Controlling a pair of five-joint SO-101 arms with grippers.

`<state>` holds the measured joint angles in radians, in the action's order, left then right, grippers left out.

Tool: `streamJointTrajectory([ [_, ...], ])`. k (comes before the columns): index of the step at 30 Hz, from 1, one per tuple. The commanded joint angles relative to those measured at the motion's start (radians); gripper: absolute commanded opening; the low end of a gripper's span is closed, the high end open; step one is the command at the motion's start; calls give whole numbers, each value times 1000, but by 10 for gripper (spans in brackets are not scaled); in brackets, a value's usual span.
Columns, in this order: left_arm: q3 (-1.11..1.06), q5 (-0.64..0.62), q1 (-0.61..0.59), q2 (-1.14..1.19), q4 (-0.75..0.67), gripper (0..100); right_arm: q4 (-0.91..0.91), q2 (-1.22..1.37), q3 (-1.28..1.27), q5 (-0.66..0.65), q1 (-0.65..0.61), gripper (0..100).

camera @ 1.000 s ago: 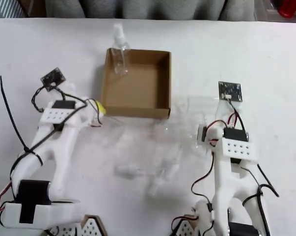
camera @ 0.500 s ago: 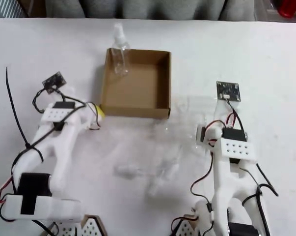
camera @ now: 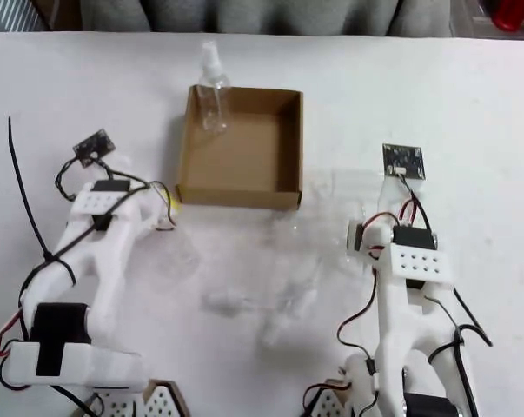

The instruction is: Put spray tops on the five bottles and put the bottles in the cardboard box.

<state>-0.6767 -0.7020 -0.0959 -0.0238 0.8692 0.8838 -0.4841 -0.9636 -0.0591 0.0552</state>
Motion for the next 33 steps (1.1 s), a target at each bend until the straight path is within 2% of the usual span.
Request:
streamJointTrajectory([
  [1,5,14,-16,-8,-15,40,4,13,-14,2,-15,16],
  [4,3,87,-18,-10,-12,22,4,13,-14,2,-13,16],
  [11,38,466,-19,-67,80,21,4,12,-25,2,-15,16],
  [16,26,707,-58,-162,92,21,4,12,-25,2,-15,16],
  [27,-31,733,-67,-414,94,21,8,1,9,8,12,16],
  [33,-161,733,-58,-680,86,23,208,-31,187,2,10,17],
])
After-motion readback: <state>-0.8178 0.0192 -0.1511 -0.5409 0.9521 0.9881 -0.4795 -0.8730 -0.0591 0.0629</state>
